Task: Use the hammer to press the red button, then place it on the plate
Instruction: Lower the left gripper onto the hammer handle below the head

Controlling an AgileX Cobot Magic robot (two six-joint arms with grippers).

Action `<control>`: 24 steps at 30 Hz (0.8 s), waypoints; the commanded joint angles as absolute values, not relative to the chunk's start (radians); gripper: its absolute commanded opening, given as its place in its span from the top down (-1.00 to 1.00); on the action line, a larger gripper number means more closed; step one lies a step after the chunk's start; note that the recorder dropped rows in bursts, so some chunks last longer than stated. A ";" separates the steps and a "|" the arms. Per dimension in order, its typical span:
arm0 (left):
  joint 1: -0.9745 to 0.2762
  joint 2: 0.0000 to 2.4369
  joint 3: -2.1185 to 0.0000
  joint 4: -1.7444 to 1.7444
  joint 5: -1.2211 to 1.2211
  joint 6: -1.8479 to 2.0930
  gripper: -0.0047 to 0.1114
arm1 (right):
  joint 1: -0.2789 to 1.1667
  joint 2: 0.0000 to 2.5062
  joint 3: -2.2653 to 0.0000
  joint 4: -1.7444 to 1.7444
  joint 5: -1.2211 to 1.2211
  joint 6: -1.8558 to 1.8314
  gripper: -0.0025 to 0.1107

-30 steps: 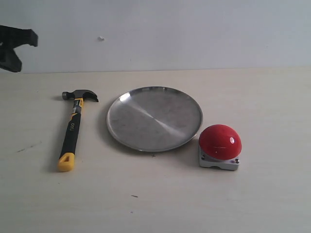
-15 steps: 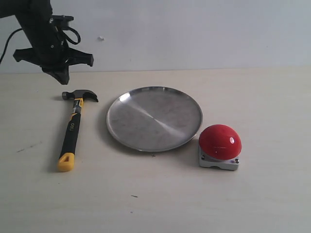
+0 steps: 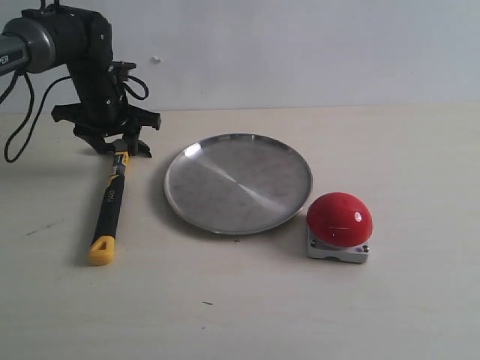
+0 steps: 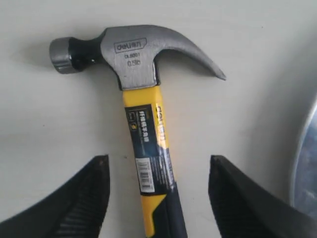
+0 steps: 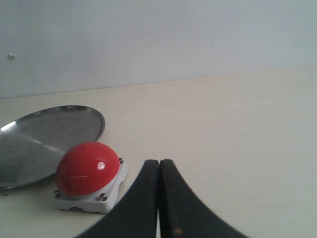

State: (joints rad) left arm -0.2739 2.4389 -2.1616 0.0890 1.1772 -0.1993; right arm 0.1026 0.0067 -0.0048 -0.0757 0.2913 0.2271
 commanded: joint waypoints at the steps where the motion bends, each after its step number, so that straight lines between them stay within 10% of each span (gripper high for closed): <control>1: -0.279 2.459 -2.170 0.092 1.147 -0.209 -0.08 | 0.097 0.000 0.000 -0.076 0.283 0.222 0.96; 24: -0.231 2.571 -2.213 0.066 1.108 -0.173 -0.08 | 0.097 0.000 0.000 -0.076 0.283 0.222 0.96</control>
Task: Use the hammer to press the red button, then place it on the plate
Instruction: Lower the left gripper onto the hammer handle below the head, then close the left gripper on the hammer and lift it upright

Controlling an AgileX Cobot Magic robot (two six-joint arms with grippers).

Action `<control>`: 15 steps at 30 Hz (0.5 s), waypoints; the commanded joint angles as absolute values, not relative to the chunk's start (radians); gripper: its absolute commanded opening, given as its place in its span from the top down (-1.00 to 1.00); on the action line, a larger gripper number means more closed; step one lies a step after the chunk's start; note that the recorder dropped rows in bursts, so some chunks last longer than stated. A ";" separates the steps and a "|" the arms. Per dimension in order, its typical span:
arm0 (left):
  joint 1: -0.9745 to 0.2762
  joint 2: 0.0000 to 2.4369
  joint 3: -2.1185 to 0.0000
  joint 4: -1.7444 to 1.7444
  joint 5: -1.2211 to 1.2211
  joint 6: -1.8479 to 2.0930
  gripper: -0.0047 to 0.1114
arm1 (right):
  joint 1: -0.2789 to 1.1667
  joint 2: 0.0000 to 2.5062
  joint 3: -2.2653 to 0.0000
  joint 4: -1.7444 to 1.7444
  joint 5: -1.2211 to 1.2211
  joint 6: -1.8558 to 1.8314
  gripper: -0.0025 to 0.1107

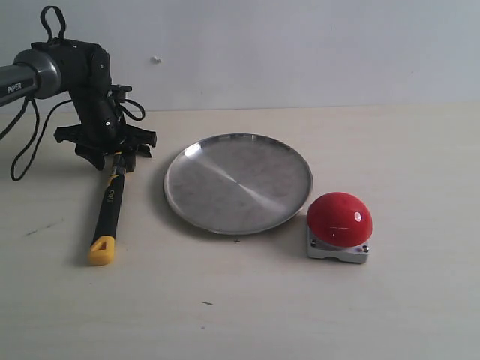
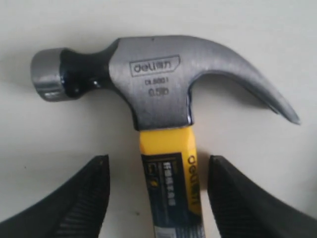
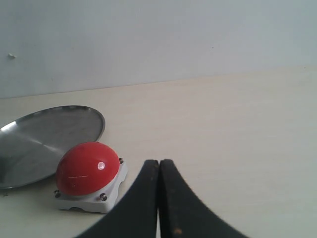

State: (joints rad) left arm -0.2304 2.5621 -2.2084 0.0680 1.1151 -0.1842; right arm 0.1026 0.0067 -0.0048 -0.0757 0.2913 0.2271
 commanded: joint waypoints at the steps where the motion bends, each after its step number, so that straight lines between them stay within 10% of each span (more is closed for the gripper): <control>1: -0.231 2.573 -2.213 0.066 1.108 -0.168 -0.08 | 0.097 0.000 0.000 -0.076 0.283 0.222 0.96; 6: -0.231 2.575 -2.213 0.066 1.105 -0.160 -0.02 | 0.097 0.000 0.000 -0.076 0.283 0.222 0.96; 15: -0.231 2.573 -2.213 0.068 1.107 -0.159 0.91 | 0.097 0.000 0.000 -0.076 0.283 0.222 0.96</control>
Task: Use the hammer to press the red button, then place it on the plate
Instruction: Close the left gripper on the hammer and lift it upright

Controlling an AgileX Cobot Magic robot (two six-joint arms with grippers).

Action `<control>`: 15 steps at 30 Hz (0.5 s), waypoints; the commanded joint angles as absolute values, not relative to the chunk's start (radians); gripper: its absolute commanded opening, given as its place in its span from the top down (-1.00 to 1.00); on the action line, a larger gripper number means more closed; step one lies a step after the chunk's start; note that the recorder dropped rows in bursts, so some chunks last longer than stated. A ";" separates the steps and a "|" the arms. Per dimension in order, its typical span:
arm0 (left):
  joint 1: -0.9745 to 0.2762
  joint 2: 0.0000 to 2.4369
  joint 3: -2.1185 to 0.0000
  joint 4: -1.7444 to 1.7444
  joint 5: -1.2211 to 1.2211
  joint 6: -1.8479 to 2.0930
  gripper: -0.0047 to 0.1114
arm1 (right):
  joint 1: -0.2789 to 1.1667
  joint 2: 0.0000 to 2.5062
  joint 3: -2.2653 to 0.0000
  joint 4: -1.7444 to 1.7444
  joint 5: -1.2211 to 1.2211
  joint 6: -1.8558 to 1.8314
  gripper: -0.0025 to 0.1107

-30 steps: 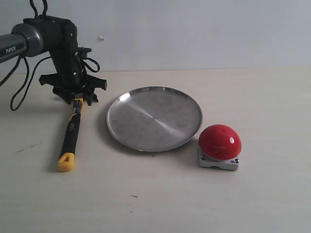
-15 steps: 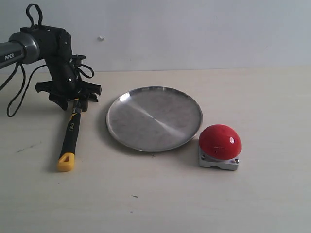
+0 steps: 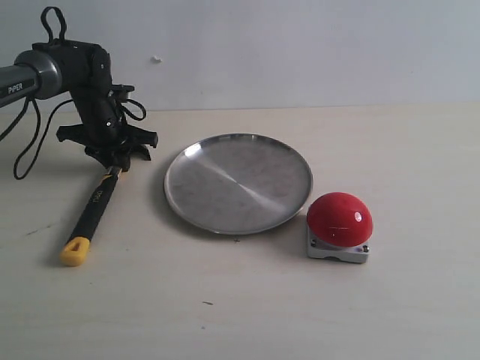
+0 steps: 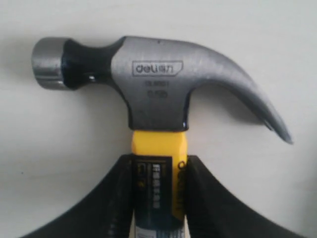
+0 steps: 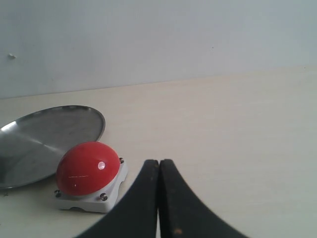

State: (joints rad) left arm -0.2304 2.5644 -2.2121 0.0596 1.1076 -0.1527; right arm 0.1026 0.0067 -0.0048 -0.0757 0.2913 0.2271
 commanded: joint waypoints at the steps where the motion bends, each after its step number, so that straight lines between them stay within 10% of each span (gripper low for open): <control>1: -0.231 2.569 -2.213 0.068 1.108 -0.159 0.92 | 0.097 0.000 0.000 -0.076 0.283 0.222 0.96; 15: -0.241 2.384 -2.209 0.073 1.122 -0.152 0.92 | 0.097 0.000 0.000 -0.076 0.283 0.222 0.96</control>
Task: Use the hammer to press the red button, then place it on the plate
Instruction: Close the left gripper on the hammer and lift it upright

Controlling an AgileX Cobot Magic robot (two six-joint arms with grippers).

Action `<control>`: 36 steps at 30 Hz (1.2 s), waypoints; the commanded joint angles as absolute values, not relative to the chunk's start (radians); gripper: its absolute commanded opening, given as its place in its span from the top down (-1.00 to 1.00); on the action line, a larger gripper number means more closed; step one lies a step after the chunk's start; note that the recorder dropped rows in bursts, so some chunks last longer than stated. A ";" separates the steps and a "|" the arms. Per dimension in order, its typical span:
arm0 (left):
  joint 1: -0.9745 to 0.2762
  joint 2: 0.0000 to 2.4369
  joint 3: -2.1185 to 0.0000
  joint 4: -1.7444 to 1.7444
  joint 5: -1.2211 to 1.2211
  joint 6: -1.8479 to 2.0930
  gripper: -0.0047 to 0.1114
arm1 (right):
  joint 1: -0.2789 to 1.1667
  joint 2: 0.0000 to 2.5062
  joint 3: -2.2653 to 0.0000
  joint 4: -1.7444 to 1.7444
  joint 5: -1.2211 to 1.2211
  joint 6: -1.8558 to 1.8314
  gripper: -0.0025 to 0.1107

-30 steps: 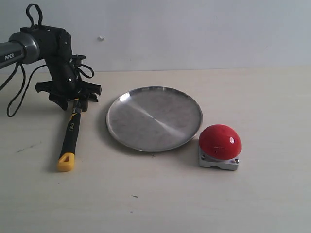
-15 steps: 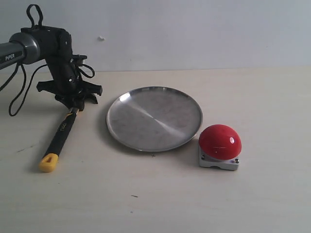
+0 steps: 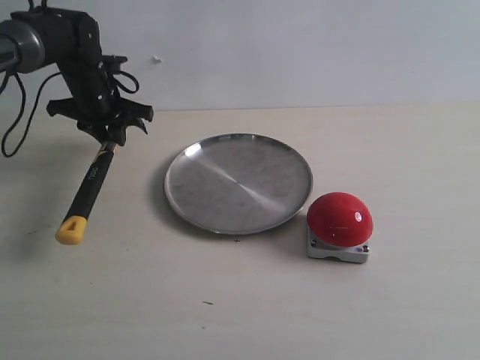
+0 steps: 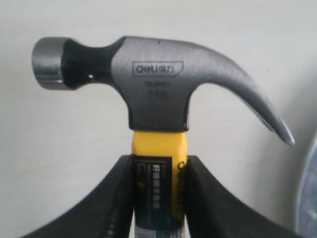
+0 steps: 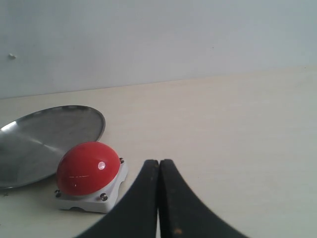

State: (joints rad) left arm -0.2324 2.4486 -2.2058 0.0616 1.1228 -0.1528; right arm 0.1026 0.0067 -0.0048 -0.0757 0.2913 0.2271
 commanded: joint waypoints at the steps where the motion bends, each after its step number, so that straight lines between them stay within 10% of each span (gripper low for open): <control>1: -0.242 2.373 -2.209 0.073 1.129 -0.152 0.92 | 0.097 0.000 0.000 -0.076 0.283 0.222 0.96; 9: -0.243 2.237 -2.059 0.073 1.098 -0.138 0.92 | 0.097 0.000 0.000 -0.076 0.283 0.222 0.96; 21: -0.256 1.583 -1.033 -0.040 0.173 -0.183 0.92 | 0.097 0.000 0.000 -0.085 0.240 0.210 0.96; 36: -0.545 1.430 -0.980 -0.045 0.080 -0.186 0.92 | 0.097 0.000 0.000 -0.055 -0.456 0.333 0.96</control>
State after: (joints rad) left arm -0.5409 1.4525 -0.9734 -0.0375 0.1551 -0.1771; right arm 0.1026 0.0051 -0.0048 -0.0581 -0.3608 0.3044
